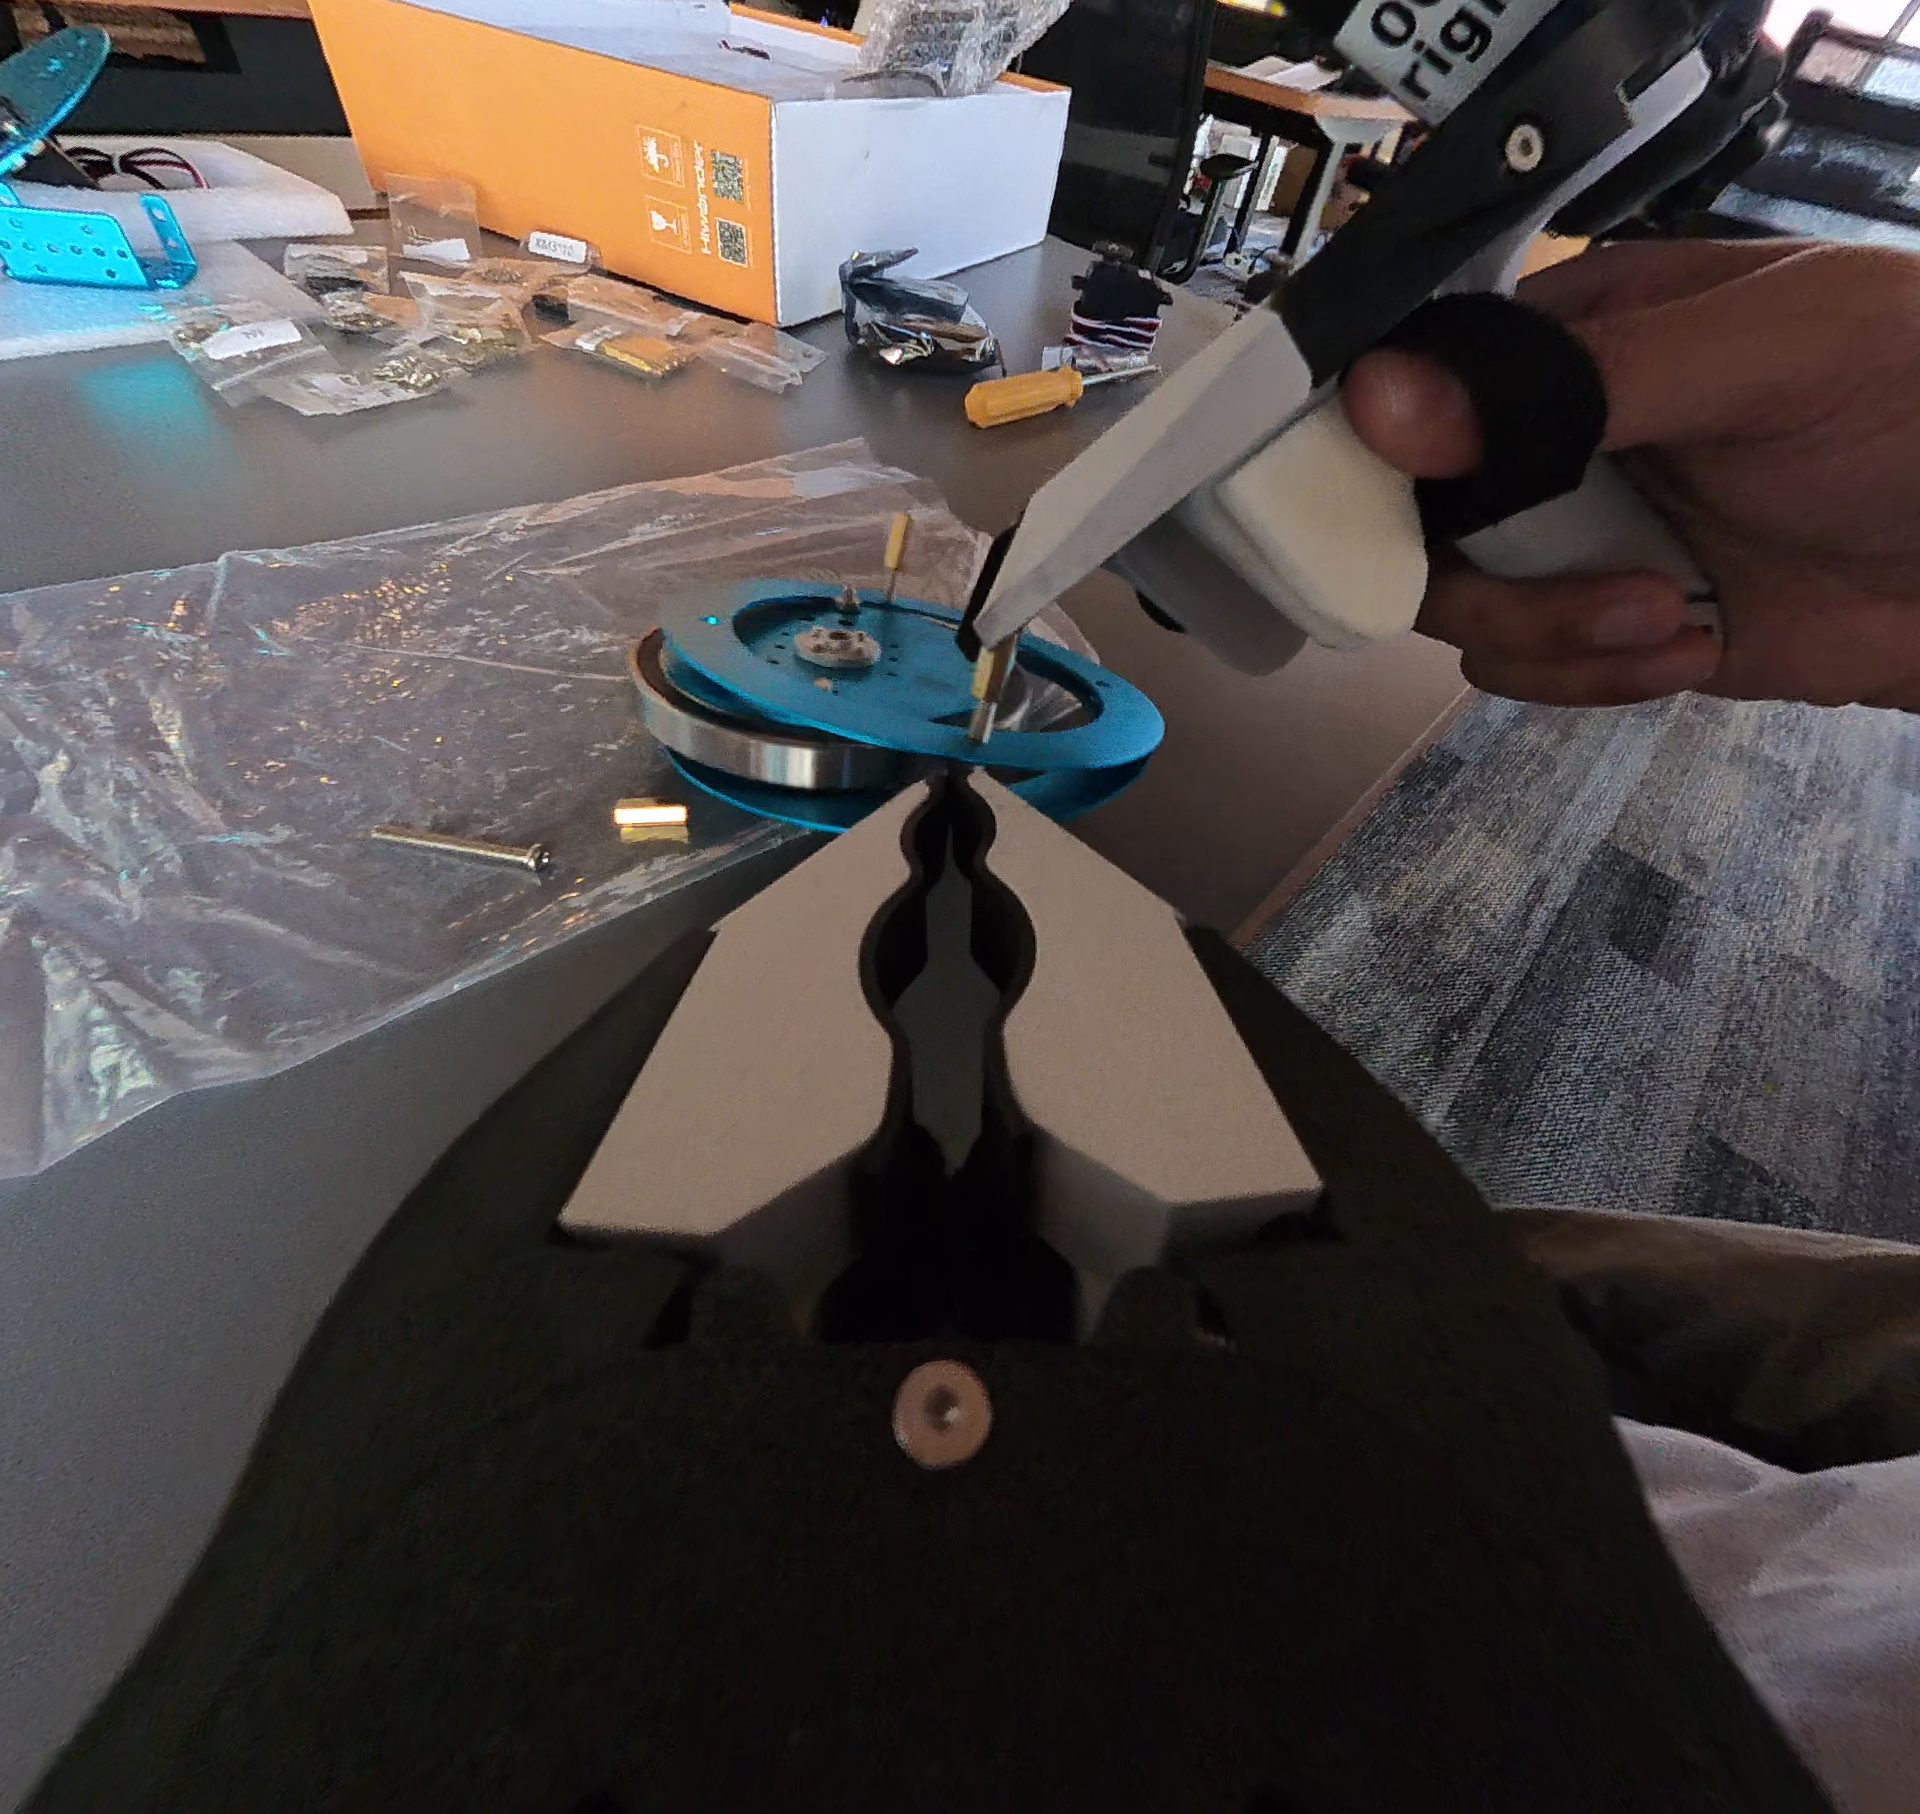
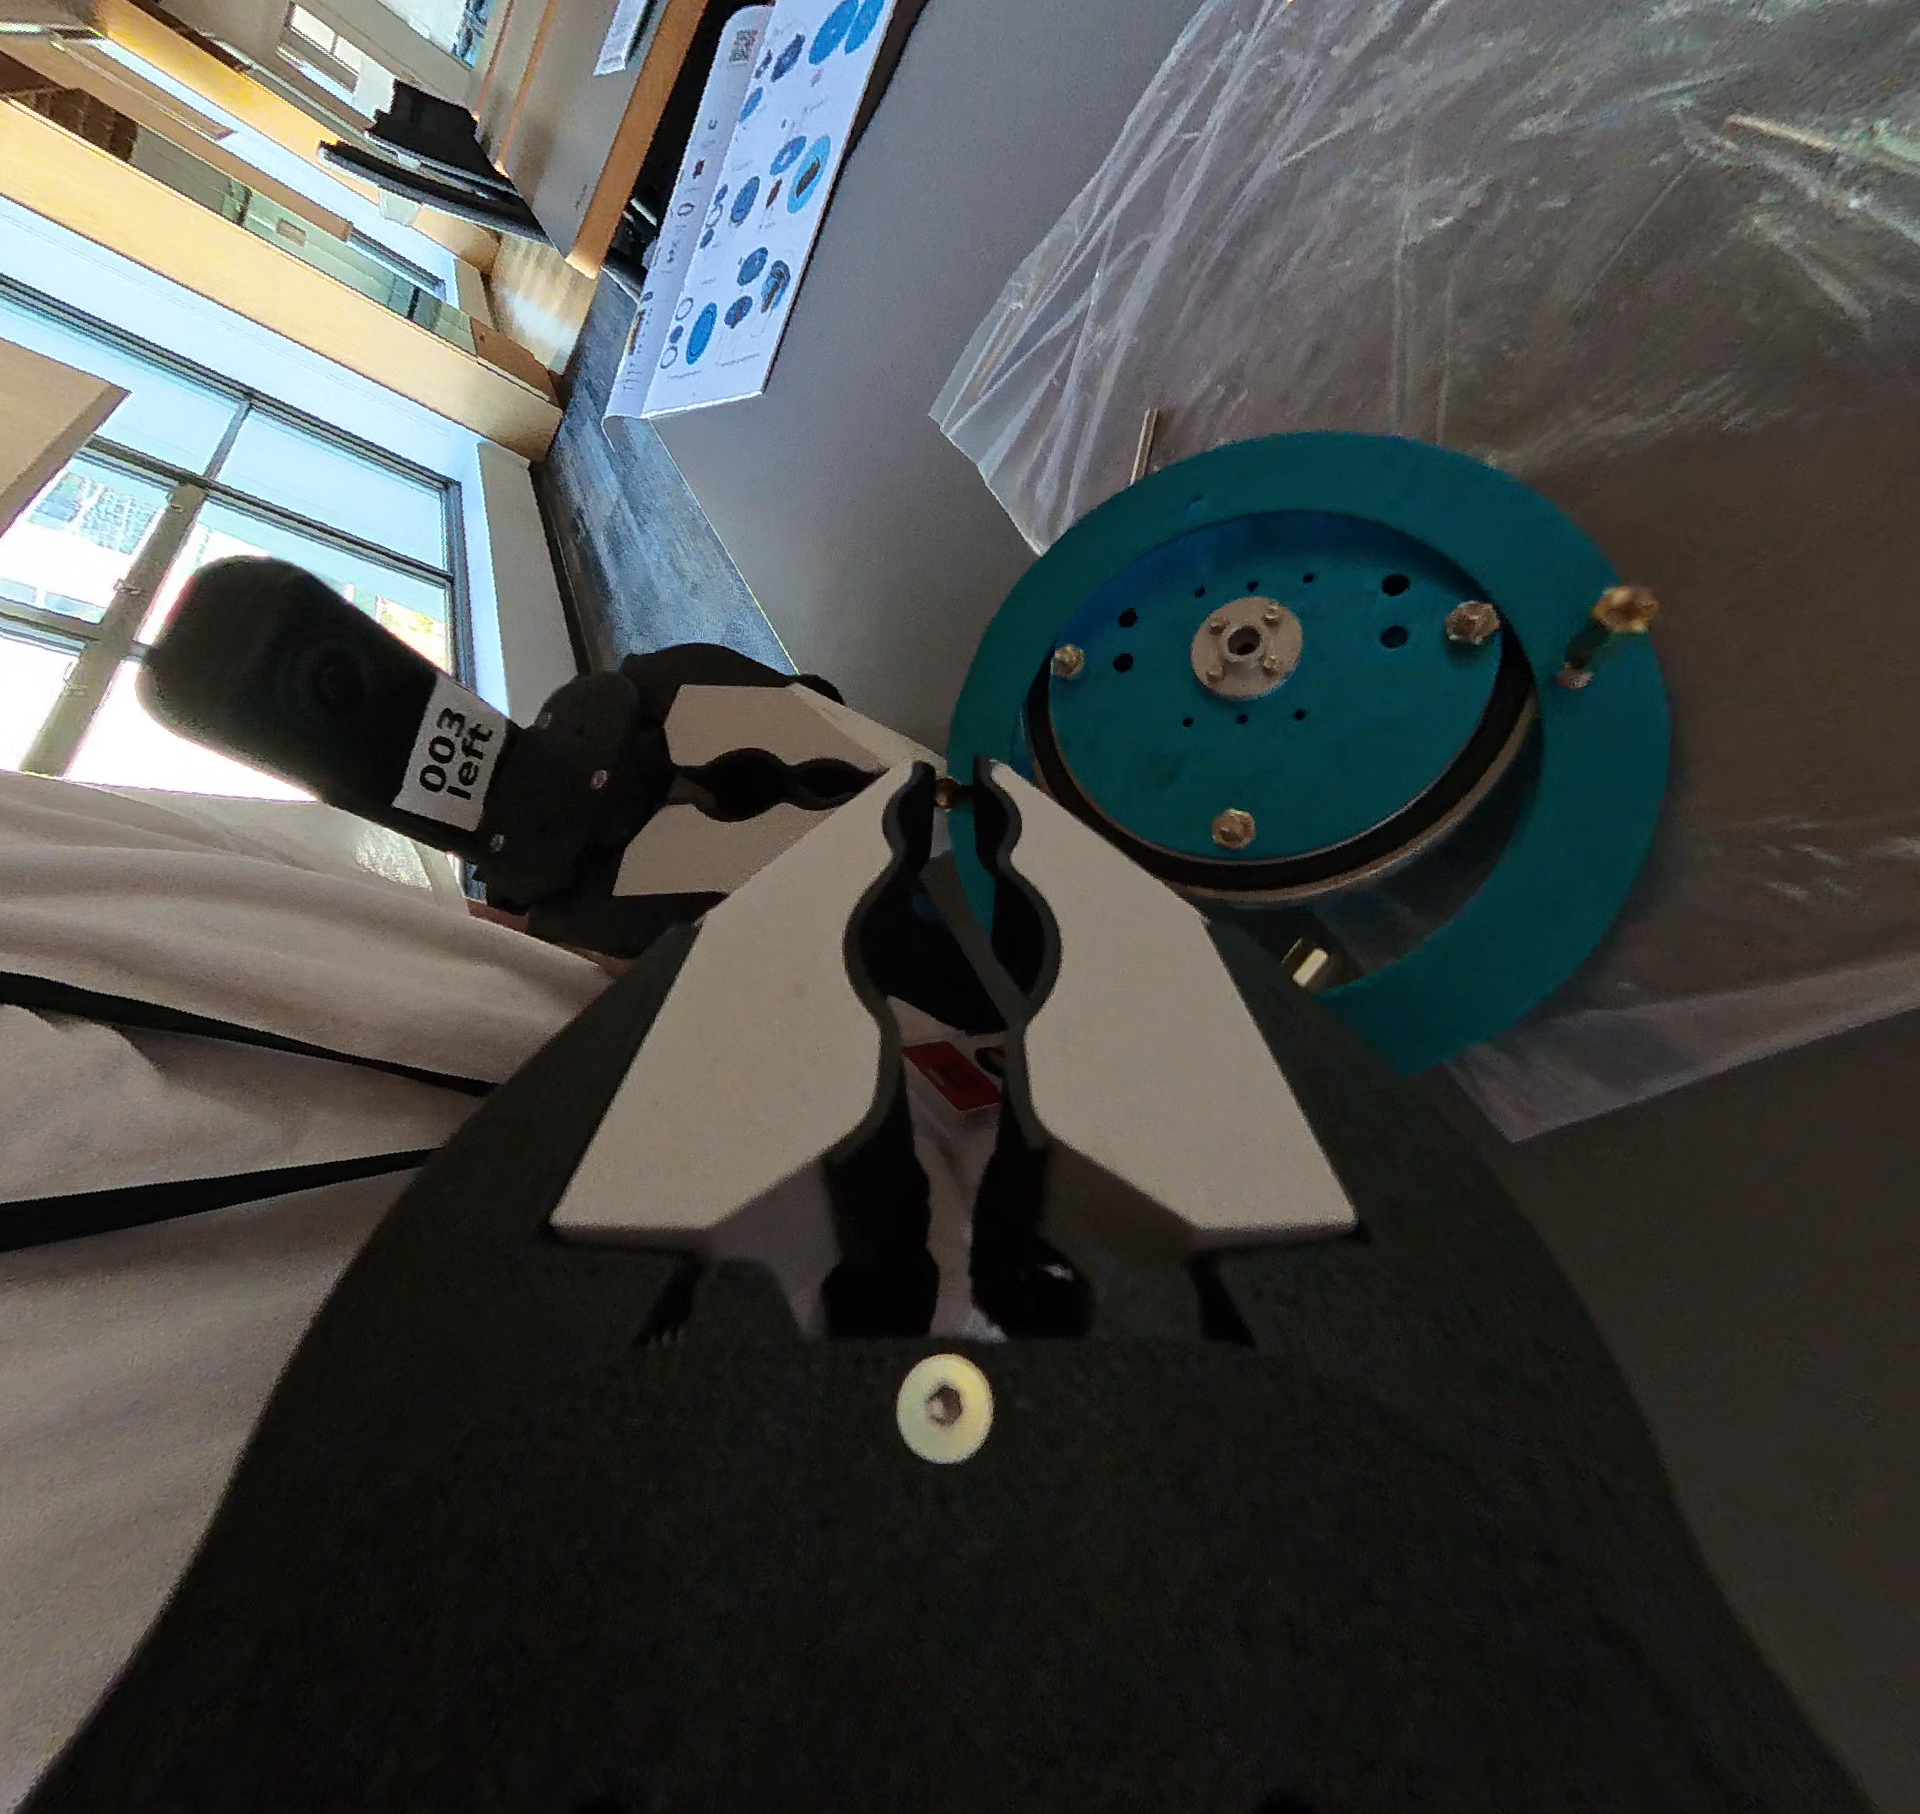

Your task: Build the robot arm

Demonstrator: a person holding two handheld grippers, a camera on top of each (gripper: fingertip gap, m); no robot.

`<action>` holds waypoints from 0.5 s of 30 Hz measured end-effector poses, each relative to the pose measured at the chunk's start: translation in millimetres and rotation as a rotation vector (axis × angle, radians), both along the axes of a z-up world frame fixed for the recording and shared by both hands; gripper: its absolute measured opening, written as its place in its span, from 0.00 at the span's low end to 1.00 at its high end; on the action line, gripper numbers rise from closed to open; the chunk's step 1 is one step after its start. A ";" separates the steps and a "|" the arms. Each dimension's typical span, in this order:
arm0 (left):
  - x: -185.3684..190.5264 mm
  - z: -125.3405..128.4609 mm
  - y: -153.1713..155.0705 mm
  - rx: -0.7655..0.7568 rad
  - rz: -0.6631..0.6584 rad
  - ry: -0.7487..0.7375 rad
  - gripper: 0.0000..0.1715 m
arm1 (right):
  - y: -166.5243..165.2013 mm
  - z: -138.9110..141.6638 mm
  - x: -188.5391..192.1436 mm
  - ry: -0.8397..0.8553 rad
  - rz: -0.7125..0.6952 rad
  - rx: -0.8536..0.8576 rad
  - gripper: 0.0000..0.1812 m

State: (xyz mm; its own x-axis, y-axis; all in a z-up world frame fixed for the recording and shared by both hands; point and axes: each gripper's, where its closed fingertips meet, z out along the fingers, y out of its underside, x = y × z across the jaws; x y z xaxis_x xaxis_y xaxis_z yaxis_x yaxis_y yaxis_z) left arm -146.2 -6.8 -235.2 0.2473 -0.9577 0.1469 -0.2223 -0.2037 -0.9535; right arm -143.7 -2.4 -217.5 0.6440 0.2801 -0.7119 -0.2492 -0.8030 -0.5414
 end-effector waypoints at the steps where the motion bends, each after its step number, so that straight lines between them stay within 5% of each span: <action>1: -1.2 -0.3 0.6 0.016 0.001 0.001 0.00 | -0.4 -0.9 -1.8 0.017 0.003 -0.006 0.03; 6: -10.7 -5.6 2.0 0.001 -0.001 0.020 0.04 | -1.2 -6.4 -11.6 0.060 0.038 -0.024 0.03; 15: -37.6 15.3 47.6 0.010 0.008 0.076 0.13 | -4.3 -19.5 -17.8 -0.238 0.145 0.087 0.00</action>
State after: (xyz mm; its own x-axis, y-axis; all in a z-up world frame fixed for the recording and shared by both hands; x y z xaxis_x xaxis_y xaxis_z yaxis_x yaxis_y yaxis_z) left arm -183.8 40.8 -219.9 0.2647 -0.9571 0.1176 -0.2929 -0.1960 -0.9358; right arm -161.5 -6.7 -237.0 0.7389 0.4348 -0.5148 0.0075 -0.7692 -0.6389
